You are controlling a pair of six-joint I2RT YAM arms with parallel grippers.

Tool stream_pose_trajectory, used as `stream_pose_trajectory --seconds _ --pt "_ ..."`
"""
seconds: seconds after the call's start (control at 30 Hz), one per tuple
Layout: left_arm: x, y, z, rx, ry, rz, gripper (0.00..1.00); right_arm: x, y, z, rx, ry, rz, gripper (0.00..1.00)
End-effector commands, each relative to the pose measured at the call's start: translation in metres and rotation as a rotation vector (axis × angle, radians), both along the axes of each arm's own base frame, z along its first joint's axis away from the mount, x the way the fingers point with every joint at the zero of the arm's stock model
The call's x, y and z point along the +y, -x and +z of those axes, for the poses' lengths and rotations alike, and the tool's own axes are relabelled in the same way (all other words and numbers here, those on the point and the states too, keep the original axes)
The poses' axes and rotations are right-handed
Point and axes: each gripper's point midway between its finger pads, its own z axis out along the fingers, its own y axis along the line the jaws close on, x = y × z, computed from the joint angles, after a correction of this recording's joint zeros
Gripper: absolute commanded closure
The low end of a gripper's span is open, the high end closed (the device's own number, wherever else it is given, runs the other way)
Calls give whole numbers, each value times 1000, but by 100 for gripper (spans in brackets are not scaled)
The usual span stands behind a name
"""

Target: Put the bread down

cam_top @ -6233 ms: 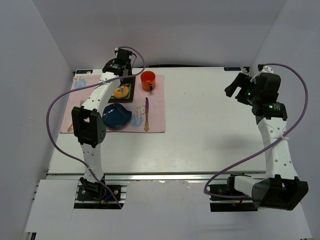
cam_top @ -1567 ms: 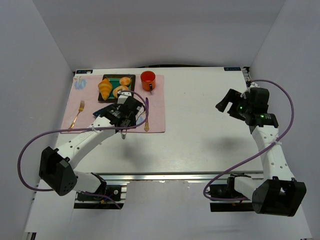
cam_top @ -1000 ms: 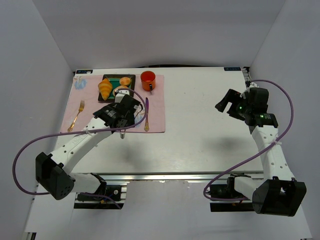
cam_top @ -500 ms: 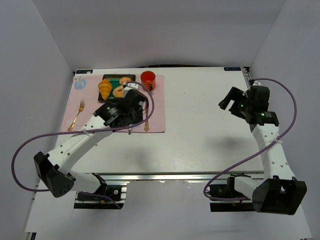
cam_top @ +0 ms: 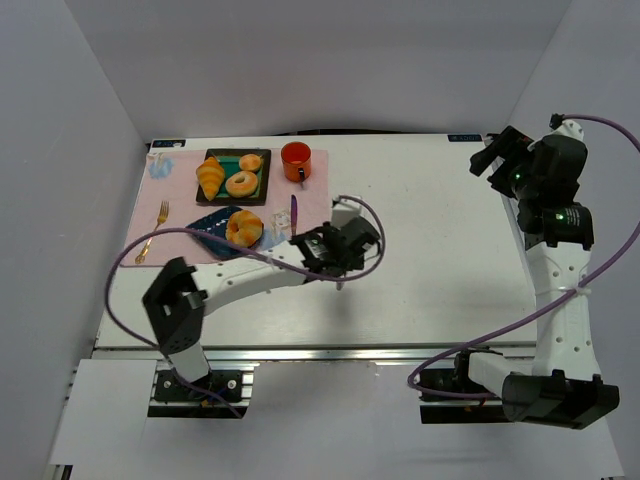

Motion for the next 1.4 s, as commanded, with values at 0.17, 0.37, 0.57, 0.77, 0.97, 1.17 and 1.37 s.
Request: stream_pose_trajectory --seconds 0.17,0.37,0.57,0.77,0.97,1.17,1.37 --pt "-50 12 -51 -89 10 117 48 -1 15 25 -63 34 5 11" --pt "-45 17 -75 -110 11 186 41 0 19 26 -71 48 18 11" --pt "-43 22 -97 -84 -30 186 21 0 21 22 -65 50 20 11" --pt "-41 23 -100 -79 -32 190 18 0 25 22 -66 50 20 11" --pt "-37 27 -70 -113 -34 199 8 9 27 23 -78 21 60 11" --pt "-10 42 50 -260 55 246 2 15 35 22 -89 2 83 11" --pt "104 60 136 -380 149 349 2 25 47 -10 -66 -25 126 11"
